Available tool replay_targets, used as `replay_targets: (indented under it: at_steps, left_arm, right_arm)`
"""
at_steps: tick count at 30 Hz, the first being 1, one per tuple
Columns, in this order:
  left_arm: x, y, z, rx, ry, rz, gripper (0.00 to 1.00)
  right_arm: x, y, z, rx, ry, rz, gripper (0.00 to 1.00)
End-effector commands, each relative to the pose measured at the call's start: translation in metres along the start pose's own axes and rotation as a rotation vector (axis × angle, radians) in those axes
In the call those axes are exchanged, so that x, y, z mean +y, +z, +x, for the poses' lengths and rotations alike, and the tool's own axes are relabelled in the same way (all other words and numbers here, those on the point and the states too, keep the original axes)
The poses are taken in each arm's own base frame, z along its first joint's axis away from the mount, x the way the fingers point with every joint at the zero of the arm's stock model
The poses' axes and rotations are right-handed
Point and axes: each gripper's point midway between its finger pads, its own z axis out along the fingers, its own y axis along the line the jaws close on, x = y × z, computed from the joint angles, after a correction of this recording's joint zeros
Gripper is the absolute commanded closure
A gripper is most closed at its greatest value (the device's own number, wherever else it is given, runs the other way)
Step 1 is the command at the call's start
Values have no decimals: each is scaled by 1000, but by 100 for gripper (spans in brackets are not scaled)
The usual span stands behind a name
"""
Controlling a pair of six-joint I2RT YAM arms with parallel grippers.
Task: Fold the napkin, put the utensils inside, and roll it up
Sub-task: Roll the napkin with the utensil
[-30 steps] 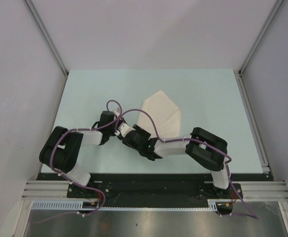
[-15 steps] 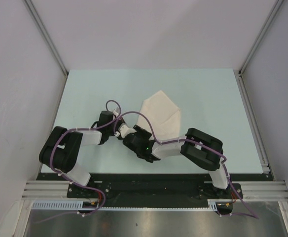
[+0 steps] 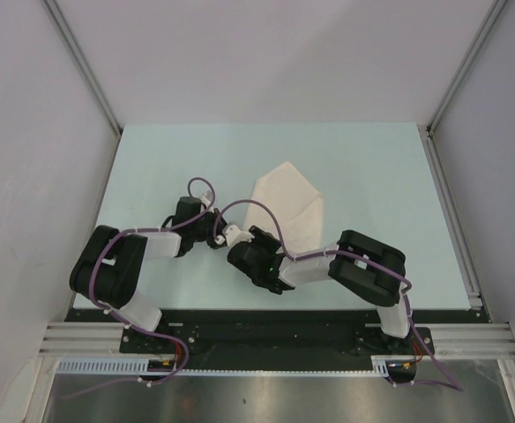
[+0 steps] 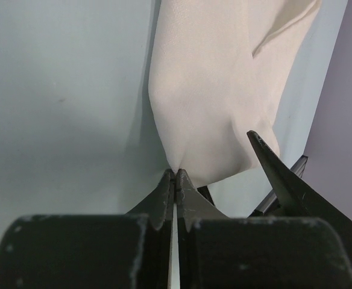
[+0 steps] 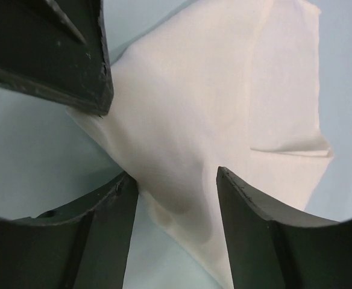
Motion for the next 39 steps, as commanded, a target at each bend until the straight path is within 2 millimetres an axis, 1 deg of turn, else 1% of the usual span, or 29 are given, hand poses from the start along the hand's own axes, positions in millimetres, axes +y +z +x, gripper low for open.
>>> replay_targets:
  at_steps: [1,6,9,11,12,13,14,15,16,18,19,20,21,22,24,25,29,30,31,32,33,34,35,36,37,38,39]
  left_arm:
    - [-22,-7,-20,-49,63,54,100]
    - [-21,-6,-20,-48,63,49,100]
    - [-21,-6,-21,-49,64,50,100]
    - [-22,-6,-22,-50,67,53,100]
    - [-22,-6,-22,-47,68,54,100]
    - [-23,-6,-22,-44,74,57,100]
    - [-24,-6,-22,-42,79,62,97]
    - [-25,-6,-22,-43,82,65,92]
    - [-25,-7,-22,-44,86,68,79]
    - [-25,-8,-23,-48,88,69,69]
    - [-24,-9,-24,-55,87,65,60]
    - [-23,-12,-25,-62,86,63,58]
    - [-21,-14,-26,-68,86,60,54]
    - [-18,-16,-30,-83,86,52,52]
    - [-12,-22,-32,-101,90,35,49]
    - [-8,-24,-33,-113,93,17,48]
    - [4,-34,-33,-138,123,-47,43]
    - [6,-35,-32,-143,140,-56,40]
    - [9,-37,-30,-142,144,-69,38]
    - [12,-39,-31,-156,154,-86,36]
    - [8,-44,-34,-179,190,-78,31]
    - [12,-47,-31,-182,198,-90,30]
    - [12,-50,-31,-197,212,-96,28]
    - [6,-56,-34,-223,259,-83,25]
    - [7,-58,-33,-229,275,-88,24]
    - [5,-62,-34,-243,298,-85,22]
    - [4,-64,-34,-254,338,-90,21]
  right_arm:
    - [-3,-8,36,79,-33,0,40]
    - [-8,-12,47,99,-29,5,40]
    - [-7,-14,52,107,-33,2,41]
    - [-1,-13,54,104,-40,-24,46]
    - [-1,-12,54,105,-47,-26,55]
    - [1,-11,54,104,-65,-32,59]
    - [3,-9,57,112,-79,-42,62]
    - [4,-6,54,113,-84,-54,68]
    - [7,-5,55,119,-98,-78,71]
    - [13,-7,54,116,-102,-137,80]
    - [19,-9,51,108,-92,-186,82]
    - [19,-10,52,114,-82,-208,85]
    - [17,-12,47,108,-61,-231,90]
    - [22,-15,44,105,-48,-285,93]
    - [18,-18,46,133,-40,-332,98]
    - [23,-22,45,151,-42,-390,100]
    - [22,-30,33,196,-12,-523,100]
    - [27,-35,30,205,6,-592,100]
    - [21,-36,25,231,23,-618,100]
    - [19,-37,23,246,40,-648,100]
    - [26,-41,23,270,62,-714,100]
    - [21,-44,27,317,85,-761,100]
    - [19,-43,15,310,112,-794,100]
    - [23,-49,10,316,138,-870,100]
    - [24,-51,17,367,149,-907,100]
    - [17,-45,8,361,180,-925,100]
    - [19,-49,4,366,204,-985,100]
